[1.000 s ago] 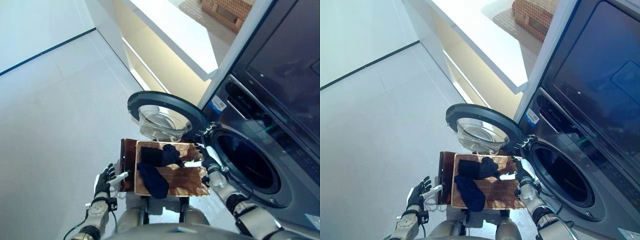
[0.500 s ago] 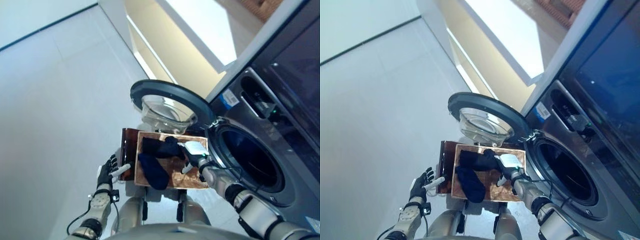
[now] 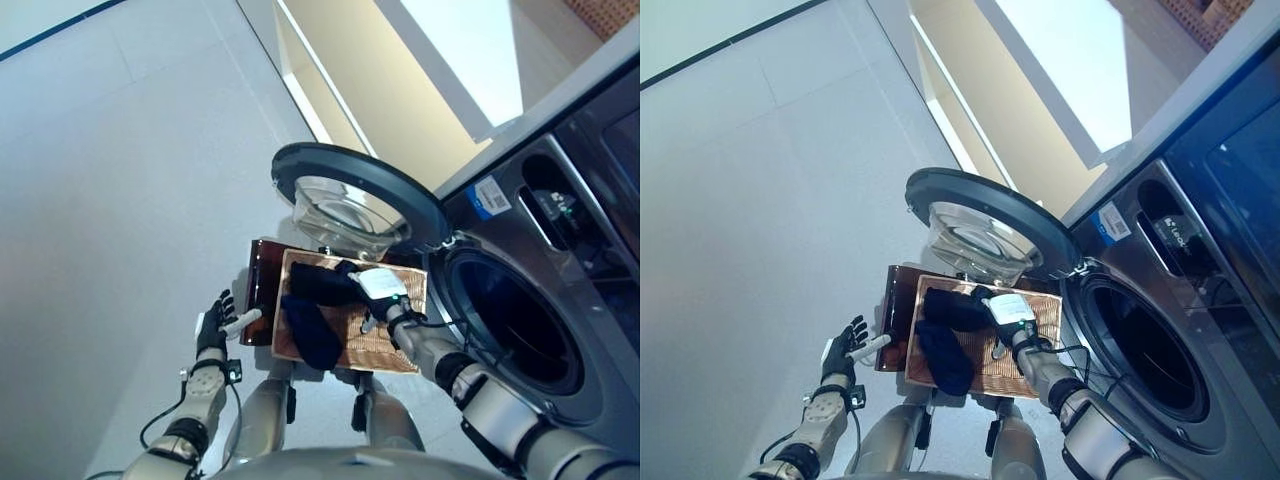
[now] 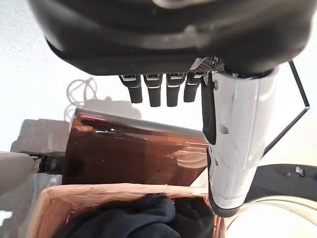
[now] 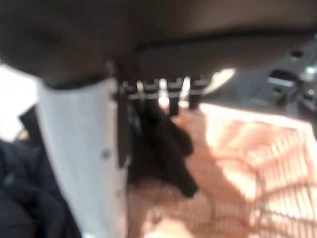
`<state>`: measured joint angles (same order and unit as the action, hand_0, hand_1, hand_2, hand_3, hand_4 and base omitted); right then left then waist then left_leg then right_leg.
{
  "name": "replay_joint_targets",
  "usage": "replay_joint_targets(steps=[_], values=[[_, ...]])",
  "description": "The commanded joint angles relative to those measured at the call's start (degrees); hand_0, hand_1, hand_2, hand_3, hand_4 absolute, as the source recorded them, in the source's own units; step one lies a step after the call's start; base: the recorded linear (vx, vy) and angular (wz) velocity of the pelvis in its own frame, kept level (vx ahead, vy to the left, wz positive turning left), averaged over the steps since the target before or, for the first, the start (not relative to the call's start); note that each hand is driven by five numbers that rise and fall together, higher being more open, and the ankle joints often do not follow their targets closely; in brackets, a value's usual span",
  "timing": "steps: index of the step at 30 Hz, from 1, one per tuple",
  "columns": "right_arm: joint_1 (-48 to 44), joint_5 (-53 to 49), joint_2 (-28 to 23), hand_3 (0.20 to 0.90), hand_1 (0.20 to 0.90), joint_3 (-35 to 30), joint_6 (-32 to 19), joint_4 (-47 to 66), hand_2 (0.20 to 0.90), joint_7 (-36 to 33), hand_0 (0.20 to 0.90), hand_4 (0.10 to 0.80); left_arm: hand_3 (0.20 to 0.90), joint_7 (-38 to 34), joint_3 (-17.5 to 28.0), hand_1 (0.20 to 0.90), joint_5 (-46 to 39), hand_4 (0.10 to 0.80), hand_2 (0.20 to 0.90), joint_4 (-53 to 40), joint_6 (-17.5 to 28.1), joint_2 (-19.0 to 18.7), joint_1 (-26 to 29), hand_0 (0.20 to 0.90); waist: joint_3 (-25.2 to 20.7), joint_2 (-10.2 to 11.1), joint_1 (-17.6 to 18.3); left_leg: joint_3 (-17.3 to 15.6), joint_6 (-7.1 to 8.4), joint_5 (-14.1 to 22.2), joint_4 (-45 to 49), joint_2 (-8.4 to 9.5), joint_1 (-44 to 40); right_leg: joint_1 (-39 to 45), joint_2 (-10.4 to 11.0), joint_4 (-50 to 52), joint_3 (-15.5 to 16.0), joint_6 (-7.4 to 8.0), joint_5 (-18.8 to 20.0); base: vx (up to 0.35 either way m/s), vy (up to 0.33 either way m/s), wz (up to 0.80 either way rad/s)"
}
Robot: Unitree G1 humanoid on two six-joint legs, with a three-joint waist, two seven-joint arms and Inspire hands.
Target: Pick up the clothes and place them into the washing machine
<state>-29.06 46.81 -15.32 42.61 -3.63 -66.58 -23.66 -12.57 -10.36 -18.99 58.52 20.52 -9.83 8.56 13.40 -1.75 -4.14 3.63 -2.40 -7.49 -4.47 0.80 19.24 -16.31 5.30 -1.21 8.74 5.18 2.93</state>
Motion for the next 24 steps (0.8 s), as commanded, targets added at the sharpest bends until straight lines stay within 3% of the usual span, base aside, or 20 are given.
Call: replay_joint_targets(steps=[1, 24], values=[[-2.04, 0.97, 2.33, 0.9, 0.9, 0.76, -0.4, 0.78, 0.9, -3.81, 0.9, 0.8, 0.9, -1.75, -1.81, 0.9, -0.59, 0.8, 0.9, -0.37, 4.21, -0.64, 2.26, 0.9, -1.47, 0.6, -1.21, -1.7, 2.05, 2.68, -0.53, 3.47, -0.71, -4.06, -1.47, 4.23, 1.68, -2.25, 0.08, -0.015, 0.015, 0.04], [-5.82, -3.04, 3.34, 0.9, 0.9, -2.26, 2.23, 0.0, 0.9, -10.58, 0.9, 0.8, 0.9, -3.94, -4.7, 0.9, -1.46, 0.8, 0.9, -4.14, 5.6, -0.99, 2.14, 0.9, 3.77, -1.78, -1.75, -1.47, 2.07, 0.61, -0.52, 3.85, 3.09, -8.42, -0.67, 5.38, 2.32, -2.29, 1.21, -0.029, 0.014, 0.01]])
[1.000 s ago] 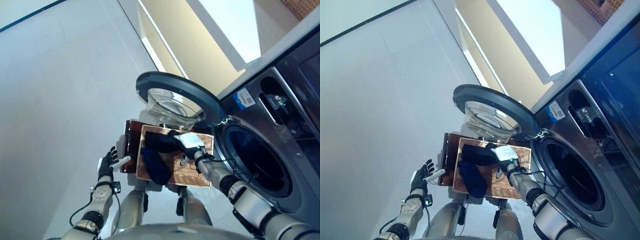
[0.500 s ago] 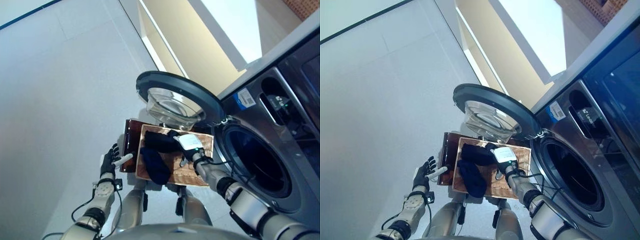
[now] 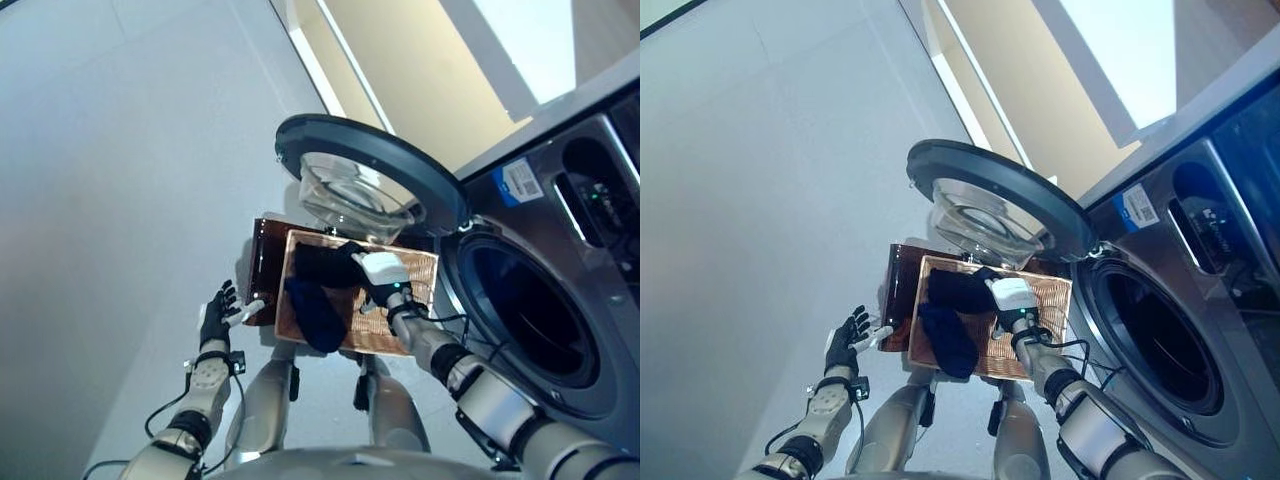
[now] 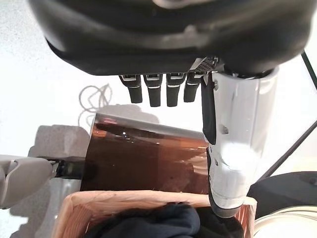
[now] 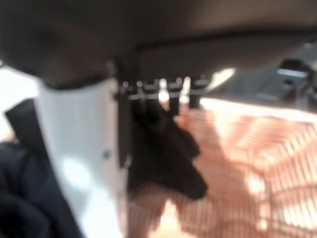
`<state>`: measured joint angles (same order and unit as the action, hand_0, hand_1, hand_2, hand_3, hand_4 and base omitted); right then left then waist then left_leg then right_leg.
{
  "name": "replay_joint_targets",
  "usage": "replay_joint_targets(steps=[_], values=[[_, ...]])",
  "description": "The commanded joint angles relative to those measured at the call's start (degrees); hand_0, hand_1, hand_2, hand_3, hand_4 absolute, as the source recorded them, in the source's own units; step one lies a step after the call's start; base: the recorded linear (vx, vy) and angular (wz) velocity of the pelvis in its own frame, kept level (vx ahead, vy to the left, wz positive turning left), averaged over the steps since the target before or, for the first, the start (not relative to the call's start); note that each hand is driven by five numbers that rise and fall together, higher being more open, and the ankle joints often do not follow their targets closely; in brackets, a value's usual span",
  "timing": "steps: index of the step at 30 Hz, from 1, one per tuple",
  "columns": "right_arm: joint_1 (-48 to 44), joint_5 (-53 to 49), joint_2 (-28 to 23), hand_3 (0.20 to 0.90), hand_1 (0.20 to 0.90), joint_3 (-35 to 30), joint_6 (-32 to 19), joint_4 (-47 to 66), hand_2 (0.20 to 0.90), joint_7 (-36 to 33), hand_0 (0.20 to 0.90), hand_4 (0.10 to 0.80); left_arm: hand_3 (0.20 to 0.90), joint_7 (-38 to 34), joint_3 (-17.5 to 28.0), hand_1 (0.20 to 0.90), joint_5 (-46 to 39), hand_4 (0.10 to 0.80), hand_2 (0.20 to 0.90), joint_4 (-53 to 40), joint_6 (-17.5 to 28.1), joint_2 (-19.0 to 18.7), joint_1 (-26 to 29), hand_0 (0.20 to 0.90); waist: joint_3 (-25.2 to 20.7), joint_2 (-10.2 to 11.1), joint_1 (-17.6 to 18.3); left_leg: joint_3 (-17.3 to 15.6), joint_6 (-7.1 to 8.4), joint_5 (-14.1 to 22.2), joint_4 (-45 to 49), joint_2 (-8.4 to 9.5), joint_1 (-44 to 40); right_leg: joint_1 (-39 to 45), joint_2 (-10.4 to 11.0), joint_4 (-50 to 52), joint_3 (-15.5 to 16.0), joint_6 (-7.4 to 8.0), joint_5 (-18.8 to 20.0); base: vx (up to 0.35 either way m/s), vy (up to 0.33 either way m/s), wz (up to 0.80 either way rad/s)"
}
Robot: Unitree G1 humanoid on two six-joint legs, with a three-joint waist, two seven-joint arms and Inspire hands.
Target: Pick up the clothes and place them into the washing machine
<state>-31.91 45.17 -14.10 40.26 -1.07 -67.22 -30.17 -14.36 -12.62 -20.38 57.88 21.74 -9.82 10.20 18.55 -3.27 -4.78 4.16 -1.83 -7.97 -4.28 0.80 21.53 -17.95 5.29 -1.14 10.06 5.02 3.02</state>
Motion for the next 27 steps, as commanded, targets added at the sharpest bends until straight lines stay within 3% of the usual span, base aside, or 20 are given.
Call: replay_joint_targets(steps=[1, 13, 27], values=[[-2.97, -1.4, 2.12, 0.9, 0.9, 0.09, -0.33, 0.65, 0.9, -4.06, 0.9, 0.8, 0.9, -2.16, -2.43, 0.9, -0.06, 0.8, 0.9, -3.51, 4.37, -1.0, 0.49, 0.9, -1.4, -0.26, -1.11, -1.99, 1.5, 1.08, -0.7, 3.85, 0.82, -6.79, -0.66, 5.32, 1.0, -2.12, 1.12, 0.0, 0.0, 0.0], [-8.16, -3.17, 0.9, 0.9, 0.9, -0.18, 1.31, -1.04, 0.9, -6.44, 0.9, 0.8, 0.9, -2.86, -4.43, 0.9, -1.53, 0.8, 0.9, -10.01, 5.71, -1.93, 1.38, 0.9, 3.26, -1.92, -1.47, -2.55, 1.2, 0.2, 0.88, 4.24, 5.64, -12.16, -0.18, 7.37, 0.39, -2.37, 1.65, -0.034, 0.019, -0.02], [-14.31, -6.56, -1.43, 0.9, 0.9, -2.17, 1.95, -3.18, 0.9, -8.28, 0.9, 0.8, 0.9, -3.17, -5.05, 0.9, -2.17, 0.8, 0.9, -13.24, 6.33, -2.8, 2.65, 0.9, 5.33, -3.88, -2.16, -2.58, 0.75, 0.01, 4.02, 4.98, 13.24, -20.3, 0.98, 11.84, -0.01, -2.77, 1.06, -0.025, 0.015, 0.01]])
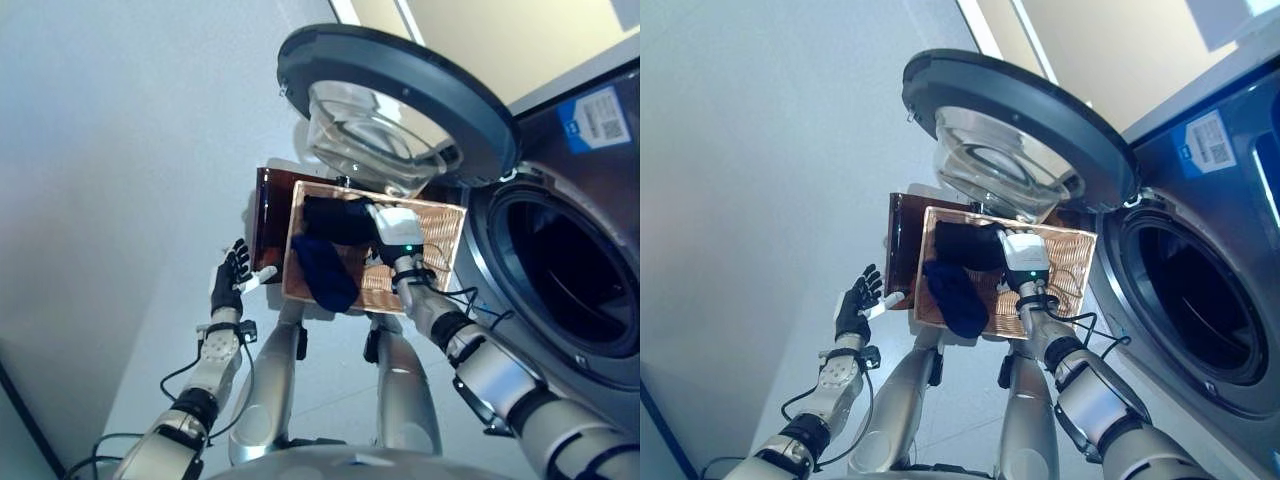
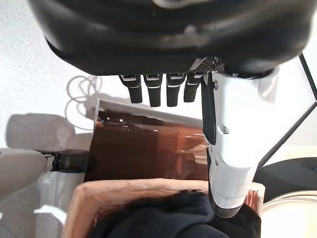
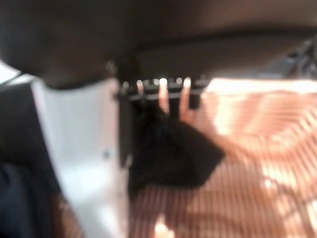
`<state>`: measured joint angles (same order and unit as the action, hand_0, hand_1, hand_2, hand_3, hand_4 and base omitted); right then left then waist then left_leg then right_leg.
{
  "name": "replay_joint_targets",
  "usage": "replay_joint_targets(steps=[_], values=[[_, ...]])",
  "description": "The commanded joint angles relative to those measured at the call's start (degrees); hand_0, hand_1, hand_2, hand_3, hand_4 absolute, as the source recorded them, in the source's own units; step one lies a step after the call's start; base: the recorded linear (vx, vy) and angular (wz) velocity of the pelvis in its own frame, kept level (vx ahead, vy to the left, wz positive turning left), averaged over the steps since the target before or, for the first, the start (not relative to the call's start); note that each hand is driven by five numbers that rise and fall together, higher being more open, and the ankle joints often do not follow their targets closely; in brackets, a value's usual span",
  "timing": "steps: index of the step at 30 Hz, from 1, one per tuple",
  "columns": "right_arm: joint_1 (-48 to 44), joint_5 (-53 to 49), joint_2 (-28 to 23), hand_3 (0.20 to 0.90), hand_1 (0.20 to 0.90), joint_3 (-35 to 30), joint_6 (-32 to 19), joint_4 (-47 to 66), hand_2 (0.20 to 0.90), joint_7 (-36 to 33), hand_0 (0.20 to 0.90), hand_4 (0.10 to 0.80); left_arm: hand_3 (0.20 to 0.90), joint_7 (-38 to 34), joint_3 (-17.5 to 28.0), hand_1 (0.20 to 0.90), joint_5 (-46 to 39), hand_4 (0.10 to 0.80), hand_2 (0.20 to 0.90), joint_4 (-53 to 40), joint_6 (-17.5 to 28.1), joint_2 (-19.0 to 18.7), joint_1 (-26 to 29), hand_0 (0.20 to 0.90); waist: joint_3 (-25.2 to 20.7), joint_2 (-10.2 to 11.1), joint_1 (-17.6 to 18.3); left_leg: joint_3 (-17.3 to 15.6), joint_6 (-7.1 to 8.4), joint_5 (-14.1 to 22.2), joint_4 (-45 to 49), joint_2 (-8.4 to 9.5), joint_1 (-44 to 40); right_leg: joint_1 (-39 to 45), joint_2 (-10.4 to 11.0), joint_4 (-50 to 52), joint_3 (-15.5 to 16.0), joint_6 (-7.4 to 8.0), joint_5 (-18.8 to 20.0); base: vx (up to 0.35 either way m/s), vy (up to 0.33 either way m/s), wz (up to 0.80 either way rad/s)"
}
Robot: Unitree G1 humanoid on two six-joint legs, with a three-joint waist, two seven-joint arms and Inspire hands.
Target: Pick up the clothes and place them into the washing machine
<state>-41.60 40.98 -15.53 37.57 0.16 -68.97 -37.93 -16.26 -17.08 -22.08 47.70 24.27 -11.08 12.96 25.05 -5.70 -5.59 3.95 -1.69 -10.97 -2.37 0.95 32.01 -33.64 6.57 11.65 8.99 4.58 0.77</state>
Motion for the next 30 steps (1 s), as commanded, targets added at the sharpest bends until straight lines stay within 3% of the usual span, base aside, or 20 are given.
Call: replay_joint_targets(steps=[1, 15, 16, 17, 18, 19, 20, 21, 22, 24, 30], values=[[-5.33, -2.58, -0.2, 0.9, 0.9, 0.42, 0.66, -1.22, 0.9, -0.6, 0.9, 0.8, 0.9, -1.27, -0.53, 0.9, -0.54, 0.8, 0.9, -3.04, 3.9, -1.78, 0.02, 0.9, -1.02, -1.53, -1.41, -2.34, 0.58, 3.01, 2.42, 4.85, 3.32, -5.2, -0.17, -0.47, 1.07, -2.4, 3.21, -0.037, 0.011, 0.03], [-11.97, -5.22, -2.09, 0.9, 0.9, 0.48, 0.82, -3.47, 0.9, 0.74, 0.9, 0.8, 0.9, -0.68, -1.16, 0.9, -1.38, 0.8, 0.9, -7.79, 3.68, -3.12, 0.52, 0.9, 1.01, -2.56, -1.85, -1.33, 1.12, 2.75, 2.39, 5.16, 7.02, -10.02, 0.35, 3.05, 1.15, -2.32, 1.32, -0.012, -0.007, 0.02], [-12.08, -5.22, -2.13, 0.9, 0.9, 0.45, 0.82, -3.47, 0.9, 0.72, 0.9, 0.8, 0.9, -0.68, -1.14, 0.9, -1.38, 0.8, 0.9, -7.82, 3.69, -3.13, 0.63, 0.9, 0.92, -2.72, -1.94, -1.46, 0.91, 1.84, 2.65, 5.07, 8.04, -10.72, 0.34, 2.73, 1.57, -2.79, 2.53, 0.056, -0.031, 0.02], [-12.42, -5.52, -2.23, 0.9, 0.9, 0.38, 0.79, -3.31, 0.9, 0.86, 0.9, 0.8, 0.9, -0.54, -1.01, 0.9, -1.38, 0.8, 0.9, -8.42, 3.66, -3.27, 0.4, 0.9, 1.06, -2.65, -1.84, -1.38, 1.13, 2.76, 2.51, 5.24, 7.4, -10.22, 0.36, 3.07, 1.17, -2.35, 1.22, -0.069, 0.012, -0.02], [-12.53, -5.52, -2.27, 0.9, 0.9, 0.35, 0.8, -3.3, 0.9, 0.84, 0.9, 0.8, 0.9, -0.54, -0.99, 0.9, -1.38, 0.8, 0.9, -8.45, 3.66, -3.28, 0.51, 0.9, 0.98, -2.81, -1.93, -1.52, 0.91, 1.84, 2.78, 5.15, 8.43, -10.93, 0.34, 2.75, 1.6, -2.82, 2.43, 0.061, -0.024, 0.01], [-12.84, -5.58, -2.17, 0.862, 0.862, 0.33, 0.88, -3.78, 0.862, 1.16, 0.862, 0.773, 0.9, -0.23, -0.89, 0.9, -1.39, 0.8, 0.9, -7.92, 3.63, -3.29, 0.39, 0.9, 1.14, -2.71, -1.83, -1.29, 1.11, 2.81, 2.66, 5.32, 7.57, -10.4, 0.34, 3.22, 1.1, -2.35, 1.18, 0.0, 0.0, 0.0], [-12.85, -5.58, -2.16, 0.68, 0.68, 0.33, 0.88, -3.79, 0.68, 1.16, 0.68, 0.643, 0.9, -0.22, -0.89, 0.9, -1.39, 0.8, 0.9, -7.91, 3.64, -3.29, 0.4, 0.9, 1.15, -2.71, -1.83, -1.29, 1.11, 2.81, 2.66, 5.33, 7.57, -10.4, 0.34, 3.23, 1.09, -2.35, 1.18, 0.064, -0.028, 0.01], [-13.1, -5.51, -2.26, 0.392, 0.392, 0.51, 0.93, -3.94, 0.392, 1.37, 0.392, 0.437, 0.9, -0.2, -0.85, 0.9, -1.42, 0.8, 0.9, -7.9, 3.59, -3.35, 0.37, 0.9, 1.22, -2.69, -1.83, -1.35, 1.09, 2.86, 2.81, 5.29, 7.64, -10.44, 0.44, 3.36, 1.07, -2.39, 1.14, 0.0, 0.0, 0.0], [-13.39, -5.46, -2.19, 0.2, 0.2, 0.63, 1.01, -3.8, 0.2, 1.56, 0.2, 0.3, 0.9, -0.22, -0.74, 0.9, -1.4, 0.8, 0.9, -8.02, 3.62, -3.46, 0.23, 0.9, 1.23, -2.67, -1.79, -1.33, 1.09, 2.86, 2.85, 5.3, 7.71, -10.54, 0.43, 3.43, 1.04, -2.41, 1.13, 0.0, 0.0, 0.0], [-13.67, -5.53, -2.25, 0.2, 0.2, 0.53, 0.91, -3.5, 0.2, 1.52, 0.2, 0.3, 0.9, -0.07, -0.56, 0.9, -1.42, 0.8, 0.9, -7.99, 3.62, -3.56, 0.33, 0.9, 1.04, -2.81, -1.79, -1.53, 0.89, 1.96, 3.32, 5.2, 9.07, -11.62, 0.42, 3.33, 1.39, -2.86, 2.37, -0.032, 0.006, -0.02], [-13.58, -6.0, -1.74, 0.2, 0.2, 0.23, 0.54, -3.01, 0.2, 1.28, 0.2, 0.3, 0.9, 0.12, -0.2, 0.9, -1.51, 0.8, 0.9, -8.29, 3.67, -3.61, -0.38, 0.9, 1.19, -2.75, -1.56, -1.48, 1.11, 2.91, 3.09, 5.25, 8.23, -11.1, 0.5, 3.76, 0.91, -2.42, 1.13, 0.011, -0.004, 0.0]])
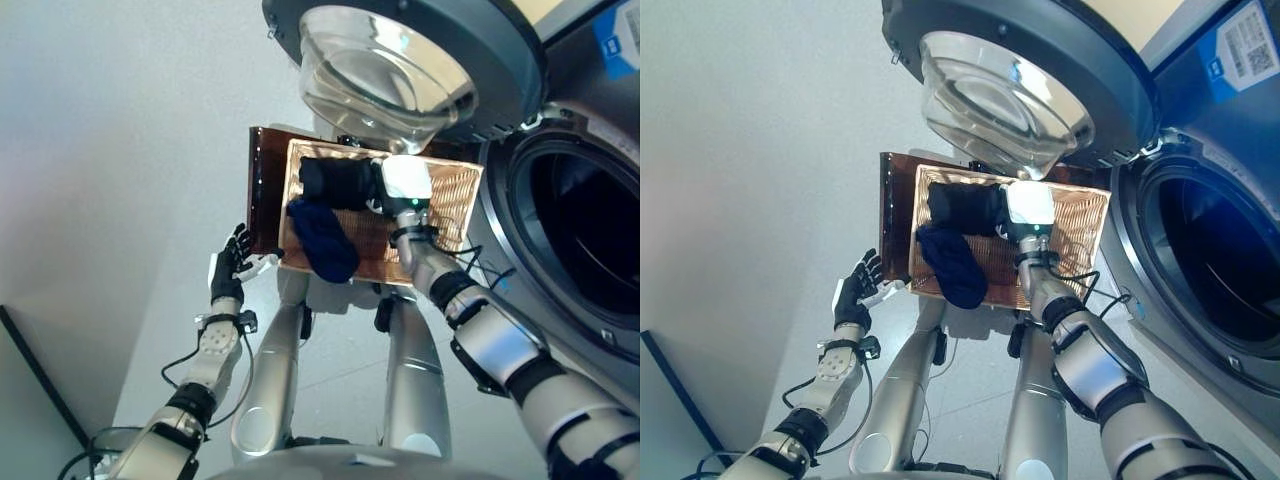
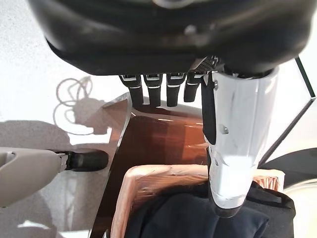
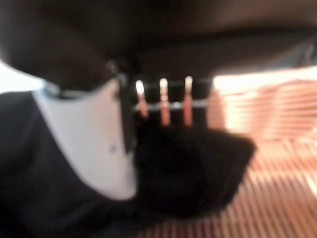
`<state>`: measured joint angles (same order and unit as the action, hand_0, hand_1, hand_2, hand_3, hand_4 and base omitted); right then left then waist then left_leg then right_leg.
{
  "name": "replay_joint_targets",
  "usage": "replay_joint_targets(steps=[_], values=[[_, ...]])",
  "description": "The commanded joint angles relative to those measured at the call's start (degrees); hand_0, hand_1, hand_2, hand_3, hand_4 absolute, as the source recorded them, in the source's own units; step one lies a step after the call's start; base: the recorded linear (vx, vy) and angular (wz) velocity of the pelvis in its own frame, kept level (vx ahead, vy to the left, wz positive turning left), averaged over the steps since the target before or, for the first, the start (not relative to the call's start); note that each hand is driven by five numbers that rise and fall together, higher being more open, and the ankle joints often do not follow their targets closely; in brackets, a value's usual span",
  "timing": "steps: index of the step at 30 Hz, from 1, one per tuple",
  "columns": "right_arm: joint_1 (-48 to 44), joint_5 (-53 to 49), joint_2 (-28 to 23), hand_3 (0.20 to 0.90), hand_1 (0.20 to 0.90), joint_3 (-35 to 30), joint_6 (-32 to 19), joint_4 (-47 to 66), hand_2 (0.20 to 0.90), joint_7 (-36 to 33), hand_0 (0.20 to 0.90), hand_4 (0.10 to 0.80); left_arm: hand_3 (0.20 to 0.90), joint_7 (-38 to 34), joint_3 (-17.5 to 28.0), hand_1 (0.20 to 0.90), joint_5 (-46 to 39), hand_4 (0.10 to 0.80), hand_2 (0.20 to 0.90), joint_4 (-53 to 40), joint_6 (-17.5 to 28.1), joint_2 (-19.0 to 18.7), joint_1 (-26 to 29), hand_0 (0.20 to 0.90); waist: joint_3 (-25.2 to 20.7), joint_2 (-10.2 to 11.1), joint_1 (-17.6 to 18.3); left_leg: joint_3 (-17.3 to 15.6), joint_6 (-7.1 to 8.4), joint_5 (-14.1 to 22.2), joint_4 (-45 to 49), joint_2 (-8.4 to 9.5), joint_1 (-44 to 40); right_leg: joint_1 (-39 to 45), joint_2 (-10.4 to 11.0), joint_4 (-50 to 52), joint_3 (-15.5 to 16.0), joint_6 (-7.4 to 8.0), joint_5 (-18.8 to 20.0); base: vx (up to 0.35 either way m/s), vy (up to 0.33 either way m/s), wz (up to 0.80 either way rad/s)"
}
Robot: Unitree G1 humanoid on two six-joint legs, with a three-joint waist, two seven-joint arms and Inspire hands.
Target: Pick up the clothes and place them into the washing machine
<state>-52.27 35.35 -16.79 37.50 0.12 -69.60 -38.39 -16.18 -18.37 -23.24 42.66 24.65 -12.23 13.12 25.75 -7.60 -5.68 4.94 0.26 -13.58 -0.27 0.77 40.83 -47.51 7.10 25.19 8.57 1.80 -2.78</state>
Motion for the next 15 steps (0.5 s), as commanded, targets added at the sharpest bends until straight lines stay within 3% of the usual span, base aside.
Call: replay_joint_targets(steps=[1, 7, 15], values=[[-2.73, -0.34, -0.31, 0.2, 0.2, 0.25, 0.52, -2.31, 0.2, 1.76, 0.2, 0.3, 0.9, 0.1, 1.18, 0.9, -0.32, 0.8, 0.9, -2.99, 3.29, -2.44, -0.52, 0.9, 0.46, -0.85, -1.47, -2.44, -0.84, 5.49, 0.91, 5.44, -0.64, 2.84, -0.03, -9.84, 1.32, 0.37, 4.66, 0.0, 0.0, 0.0], [-2.51, -0.64, -0.4, 0.2, 0.2, -0.09, 0.28, -2.1, 0.2, 1.52, 0.2, 0.3, 0.9, -0.07, 1.47, 0.9, 0.02, 0.8, 0.9, -3.01, 3.3, -2.5, -0.87, 0.9, 0.12, -0.98, -1.58, -2.7, -0.98, 4.48, 0.73, 5.35, 0.06, 2.26, -0.23, -10.46, 1.6, -0.07, 5.99, -0.019, 0.007, -0.02], [-1.37, -1.99, -0.58, 0.2, 0.2, -1.19, -0.21, -2.25, 0.2, 1.27, 0.2, 0.3, 0.9, -0.02, 2.31, 0.9, 0.7, 0.8, 0.9, -2.41, 3.11, -2.69, -1.47, 0.9, -0.14, -0.79, -1.38, -2.8, -0.65, 5.48, 0.3, 5.41, -1.49, 3.49, -0.14, -10.24, 1.31, 0.41, 4.62, 0.017, -0.004, 0.0]])
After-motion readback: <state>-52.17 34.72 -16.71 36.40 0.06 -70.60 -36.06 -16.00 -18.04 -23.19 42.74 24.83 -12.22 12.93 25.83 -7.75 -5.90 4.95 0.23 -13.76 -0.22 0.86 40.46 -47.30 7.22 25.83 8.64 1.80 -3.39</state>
